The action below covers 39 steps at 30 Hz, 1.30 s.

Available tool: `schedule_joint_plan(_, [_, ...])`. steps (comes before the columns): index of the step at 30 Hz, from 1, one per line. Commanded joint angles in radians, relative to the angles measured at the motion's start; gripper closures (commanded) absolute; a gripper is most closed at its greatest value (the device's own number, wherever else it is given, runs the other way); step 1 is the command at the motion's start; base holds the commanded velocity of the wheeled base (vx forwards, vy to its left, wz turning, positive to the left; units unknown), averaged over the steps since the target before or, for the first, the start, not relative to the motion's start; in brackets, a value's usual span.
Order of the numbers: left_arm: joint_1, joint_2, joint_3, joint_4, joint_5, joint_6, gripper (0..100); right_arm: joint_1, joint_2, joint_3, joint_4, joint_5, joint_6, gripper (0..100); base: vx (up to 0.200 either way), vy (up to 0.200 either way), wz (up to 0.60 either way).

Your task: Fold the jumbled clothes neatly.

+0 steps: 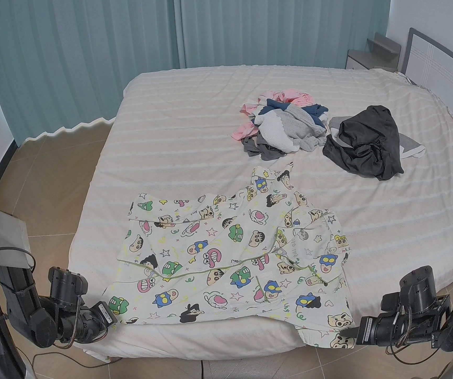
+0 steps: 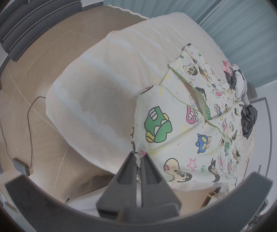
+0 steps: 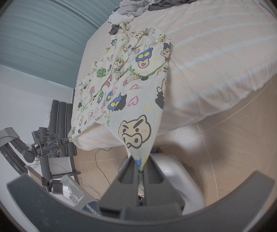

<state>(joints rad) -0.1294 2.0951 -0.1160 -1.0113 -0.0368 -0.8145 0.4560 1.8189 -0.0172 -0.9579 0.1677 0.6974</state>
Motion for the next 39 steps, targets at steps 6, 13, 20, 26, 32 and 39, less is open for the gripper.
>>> schedule_joint_plan(6, [0.005,-0.044,0.113,-0.006,-0.021,0.066,100,0.013,-0.093,0.017,0.114,0.003,-0.007,100,0.000,0.000,0.00])
schedule_joint_plan(13, [0.022,-0.032,0.114,0.028,-0.049,0.070,100,0.015,-0.139,0.017,0.168,0.003,-0.003,100,0.000,0.000,0.00])
schedule_joint_plan(20, [0.022,-0.064,0.114,0.099,-0.072,0.077,100,0.017,-0.158,0.017,0.232,0.004,0.001,100,0.000,0.000,0.00])
schedule_joint_plan(26, [0.022,-0.093,0.114,0.154,-0.104,0.095,100,0.017,-0.178,0.017,0.274,0.010,-0.001,100,0.000,0.000,0.00])
schedule_joint_plan(32, [0.037,-0.159,0.096,0.100,-0.106,0.093,100,0.004,-0.263,0.010,0.260,0.012,0.007,100,0.000,0.000,0.00])
schedule_joint_plan(39, [0.048,-0.167,0.039,0.030,-0.095,0.087,100,-0.053,-0.276,-0.052,0.260,0.015,0.017,100,0.000,0.000,0.00])
